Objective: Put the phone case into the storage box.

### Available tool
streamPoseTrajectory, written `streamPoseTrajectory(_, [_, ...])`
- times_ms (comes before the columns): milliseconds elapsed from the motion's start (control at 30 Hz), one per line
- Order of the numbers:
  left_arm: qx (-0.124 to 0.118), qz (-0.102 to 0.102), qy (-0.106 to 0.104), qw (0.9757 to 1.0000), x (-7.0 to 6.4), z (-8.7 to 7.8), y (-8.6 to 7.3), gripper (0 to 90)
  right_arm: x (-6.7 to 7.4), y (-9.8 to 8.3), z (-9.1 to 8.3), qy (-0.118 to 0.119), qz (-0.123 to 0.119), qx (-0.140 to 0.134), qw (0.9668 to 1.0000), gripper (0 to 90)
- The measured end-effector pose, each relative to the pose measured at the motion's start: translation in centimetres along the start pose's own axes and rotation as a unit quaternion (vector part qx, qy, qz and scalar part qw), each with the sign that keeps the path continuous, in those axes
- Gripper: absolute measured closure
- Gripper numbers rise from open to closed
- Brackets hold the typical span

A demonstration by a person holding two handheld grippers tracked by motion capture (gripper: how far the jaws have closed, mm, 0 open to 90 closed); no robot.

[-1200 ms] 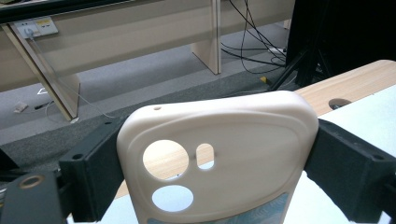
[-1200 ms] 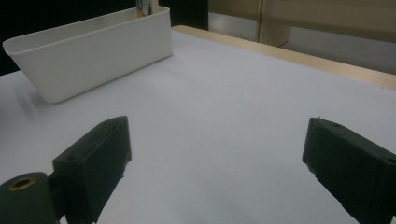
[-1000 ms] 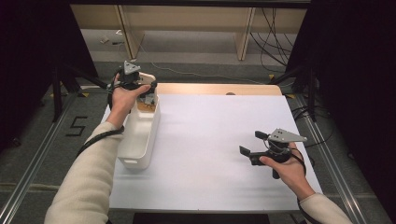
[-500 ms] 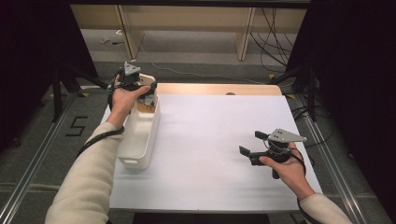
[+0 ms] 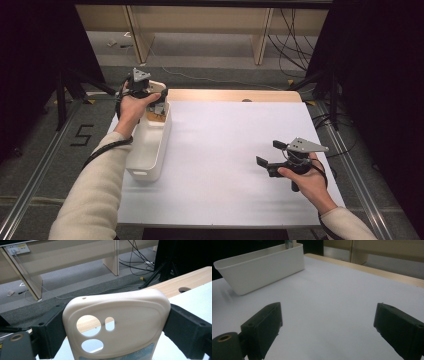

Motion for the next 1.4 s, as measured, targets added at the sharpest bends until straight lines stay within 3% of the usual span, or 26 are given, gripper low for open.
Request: streamPoseTrajectory(1400, [0.022,-0.002,0.003,0.9997,0.2,1.1,-1.3,10.2,0.0,0.0,0.0,0.0,0.001,-0.001,1.0,9.1])
Point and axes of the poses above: each handheld gripper's, and its own axes: z roughly forward along the jaws, y roughly out of its top, x roughly to its left, the point moved 7 cm from there along z, roughly forward along the jaws, and after that the axes turned 7 degrees about -z, right-handed, at the moved point
